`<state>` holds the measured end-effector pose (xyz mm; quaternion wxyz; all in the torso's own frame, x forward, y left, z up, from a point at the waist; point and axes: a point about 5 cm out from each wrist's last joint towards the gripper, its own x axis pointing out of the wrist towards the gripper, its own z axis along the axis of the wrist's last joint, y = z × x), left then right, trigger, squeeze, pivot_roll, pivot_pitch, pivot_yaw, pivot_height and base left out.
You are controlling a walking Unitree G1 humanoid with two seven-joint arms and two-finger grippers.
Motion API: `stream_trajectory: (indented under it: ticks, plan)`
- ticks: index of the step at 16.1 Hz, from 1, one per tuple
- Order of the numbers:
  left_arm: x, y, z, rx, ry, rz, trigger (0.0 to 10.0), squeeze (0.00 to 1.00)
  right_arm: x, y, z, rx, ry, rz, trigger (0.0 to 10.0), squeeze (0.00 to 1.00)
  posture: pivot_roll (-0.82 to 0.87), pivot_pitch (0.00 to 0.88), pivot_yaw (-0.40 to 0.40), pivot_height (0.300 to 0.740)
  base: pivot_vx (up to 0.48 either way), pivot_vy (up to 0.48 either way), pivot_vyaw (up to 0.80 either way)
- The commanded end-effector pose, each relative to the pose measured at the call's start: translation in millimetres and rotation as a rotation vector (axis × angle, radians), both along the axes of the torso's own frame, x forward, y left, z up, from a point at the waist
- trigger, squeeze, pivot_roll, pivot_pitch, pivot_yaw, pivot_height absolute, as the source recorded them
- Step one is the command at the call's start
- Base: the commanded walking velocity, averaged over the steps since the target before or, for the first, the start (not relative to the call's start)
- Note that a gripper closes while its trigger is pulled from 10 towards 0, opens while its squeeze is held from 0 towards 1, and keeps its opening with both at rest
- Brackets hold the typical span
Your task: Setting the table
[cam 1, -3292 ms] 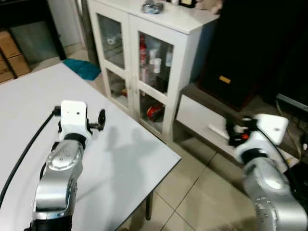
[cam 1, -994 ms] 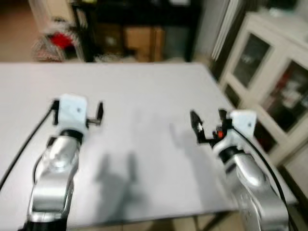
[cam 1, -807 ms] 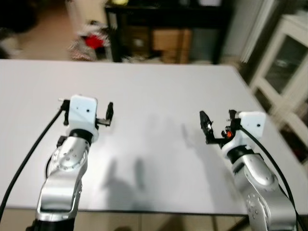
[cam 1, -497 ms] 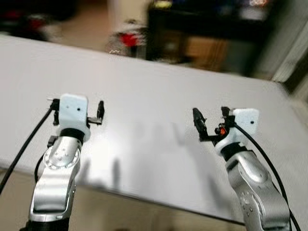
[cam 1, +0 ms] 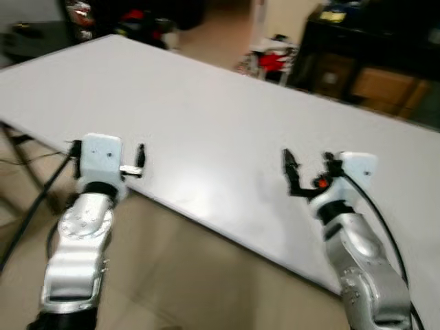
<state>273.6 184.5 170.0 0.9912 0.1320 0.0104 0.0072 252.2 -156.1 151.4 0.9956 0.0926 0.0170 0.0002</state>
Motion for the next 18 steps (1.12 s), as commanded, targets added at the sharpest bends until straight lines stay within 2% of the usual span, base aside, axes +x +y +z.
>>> stream_trajectory:
  ticks: [1, 3, 5, 6, 8, 11, 18]
  plan:
    - [3.0, 0.7, 5.0, 0.009, -0.012, -0.008, 10.0, 0.0, 0.2, -5.0, -1.6, 0.014, 0.016, -0.036, 10.0, 0.0, 0.03, 0.0, -0.014, 0.74, 0.0, 0.304, 0.0]
    - [5.0, -0.8, 4.5, 0.01, -0.006, -0.022, 10.0, 0.0, -2.0, -11.3, -2.0, -0.023, 0.013, -0.073, 10.0, 0.0, 0.02, 0.0, 0.0, 0.74, 0.0, 0.304, 0.0]
    - [7.6, -2.4, 3.1, 0.0, 0.0, -0.026, 10.0, 0.0, -3.4, -16.4, -2.3, -0.134, 0.014, -0.105, 10.0, 0.0, 0.0, 0.0, 0.008, 0.74, 0.0, 0.302, 0.0]
    - [8.2, -4.0, 2.1, -0.002, 0.003, -0.031, 10.0, 0.0, -3.4, -18.0, 0.4, -0.113, -0.003, -0.122, 10.0, 0.0, -0.01, 0.0, 0.014, 0.74, 0.0, 0.3, 0.0]
    - [8.4, -4.9, 1.7, -0.001, 0.007, -0.037, 10.0, 0.0, -1.5, -19.9, 4.9, -0.133, -0.046, -0.165, 10.0, 0.0, -0.01, 0.0, 0.015, 0.74, 0.0, 0.306, 0.0]
    - [9.2, -3.9, 2.7, 0.001, 0.004, -0.034, 10.0, 0.0, -3.8, -9.7, 3.0, -0.035, -0.043, -0.054, 10.0, 0.0, 0.01, 0.0, 0.005, 0.74, 0.0, 0.304, 0.0]
    - [9.3, -2.1, 4.1, 0.001, -0.004, -0.023, 10.0, 0.0, 0.2, 2.2, 5.1, -0.051, -0.059, 0.031, 10.0, 0.0, 0.02, 0.0, -0.003, 0.74, 0.0, 0.304, 0.0]
